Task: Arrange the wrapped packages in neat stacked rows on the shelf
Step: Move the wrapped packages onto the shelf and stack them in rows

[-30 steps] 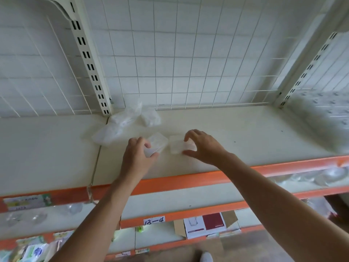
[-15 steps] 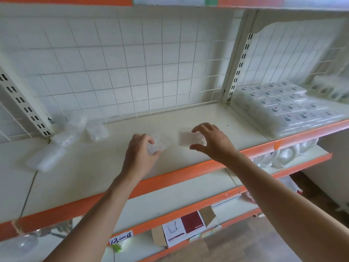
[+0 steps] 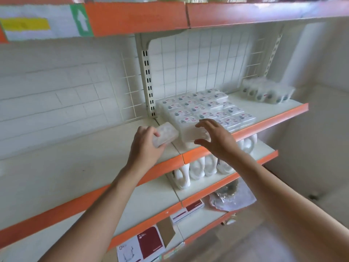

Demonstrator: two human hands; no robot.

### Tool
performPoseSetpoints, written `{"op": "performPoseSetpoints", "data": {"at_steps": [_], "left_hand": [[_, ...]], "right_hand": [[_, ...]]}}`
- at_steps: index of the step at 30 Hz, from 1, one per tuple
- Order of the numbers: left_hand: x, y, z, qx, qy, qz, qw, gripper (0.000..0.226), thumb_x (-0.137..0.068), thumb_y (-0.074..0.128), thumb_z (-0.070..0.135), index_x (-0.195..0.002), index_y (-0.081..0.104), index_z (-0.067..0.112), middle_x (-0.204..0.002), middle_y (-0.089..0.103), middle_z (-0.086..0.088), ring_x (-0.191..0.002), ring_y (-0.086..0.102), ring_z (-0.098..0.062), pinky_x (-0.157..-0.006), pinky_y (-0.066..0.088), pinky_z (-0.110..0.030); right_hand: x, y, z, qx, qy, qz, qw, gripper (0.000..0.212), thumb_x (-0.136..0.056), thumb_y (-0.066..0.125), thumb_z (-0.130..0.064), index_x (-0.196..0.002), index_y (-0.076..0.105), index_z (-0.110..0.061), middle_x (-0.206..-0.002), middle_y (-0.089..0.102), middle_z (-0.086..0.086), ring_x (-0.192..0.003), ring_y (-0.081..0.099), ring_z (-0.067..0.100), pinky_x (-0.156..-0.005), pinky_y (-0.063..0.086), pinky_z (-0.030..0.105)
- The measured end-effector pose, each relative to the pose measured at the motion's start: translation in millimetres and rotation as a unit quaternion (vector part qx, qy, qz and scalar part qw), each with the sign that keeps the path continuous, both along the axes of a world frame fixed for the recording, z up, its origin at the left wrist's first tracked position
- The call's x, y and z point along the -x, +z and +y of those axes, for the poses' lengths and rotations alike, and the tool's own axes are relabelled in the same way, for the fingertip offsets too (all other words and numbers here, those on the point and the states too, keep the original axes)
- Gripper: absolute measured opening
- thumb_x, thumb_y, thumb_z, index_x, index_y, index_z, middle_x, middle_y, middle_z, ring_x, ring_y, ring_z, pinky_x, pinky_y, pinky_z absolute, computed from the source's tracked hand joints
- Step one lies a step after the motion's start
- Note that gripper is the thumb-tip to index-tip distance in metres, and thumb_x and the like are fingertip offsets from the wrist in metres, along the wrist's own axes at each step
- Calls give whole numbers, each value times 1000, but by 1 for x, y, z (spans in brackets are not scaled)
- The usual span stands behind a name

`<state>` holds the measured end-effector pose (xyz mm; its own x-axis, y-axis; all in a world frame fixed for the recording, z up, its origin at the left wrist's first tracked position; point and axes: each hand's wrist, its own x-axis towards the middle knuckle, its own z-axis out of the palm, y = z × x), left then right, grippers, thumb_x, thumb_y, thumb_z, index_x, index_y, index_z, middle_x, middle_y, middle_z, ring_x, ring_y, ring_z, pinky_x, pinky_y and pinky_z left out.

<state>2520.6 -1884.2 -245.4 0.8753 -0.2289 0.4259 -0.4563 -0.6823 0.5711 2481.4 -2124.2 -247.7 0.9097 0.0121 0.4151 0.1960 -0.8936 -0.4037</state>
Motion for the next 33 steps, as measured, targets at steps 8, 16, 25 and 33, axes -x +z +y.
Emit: {"op": "performPoseSetpoints", "data": {"at_steps": [8, 16, 25, 33], "left_hand": [[-33, 13, -94, -28, -42, -19, 999, 31, -73, 81, 15, -93, 58, 10, -104, 51, -7, -99, 54, -25, -79, 38, -24], [-103, 12, -154, -43, -47, 9, 998, 30, -78, 77, 17, -99, 56, 11, -110, 47, -3, -107, 50, -20, -80, 30, -20], [-151, 4, -190, -127, -50, 107, 985, 28, -83, 69, 18, -102, 49, 16, -120, 41, -3, -104, 47, -21, -79, 40, -29], [-158, 28, -220, -89, 1, 3, 996, 16, -94, 52, 19, -105, 62, 11, -118, 55, -3, -119, 43, -20, -95, 32, -24]], "right_hand": [[-20, 3, -93, 10, -34, -29, 999, 48, -82, 75, -30, -125, 57, -17, -138, 51, 1, -122, 51, 23, -90, 42, 31], [-76, 8, -150, 34, -35, -29, 998, 48, -80, 76, -28, -123, 58, -14, -135, 53, 2, -118, 52, 23, -82, 40, 27], [-136, 13, -182, 84, -3, 21, 996, 73, -78, 77, -39, -141, 45, -21, -124, 47, 11, -114, 45, 29, -92, 47, 43], [-185, 14, -203, 72, 69, -18, 995, 77, -75, 61, -66, -137, 49, -20, -121, 51, 5, -113, 49, 22, -93, 45, 35]]}}
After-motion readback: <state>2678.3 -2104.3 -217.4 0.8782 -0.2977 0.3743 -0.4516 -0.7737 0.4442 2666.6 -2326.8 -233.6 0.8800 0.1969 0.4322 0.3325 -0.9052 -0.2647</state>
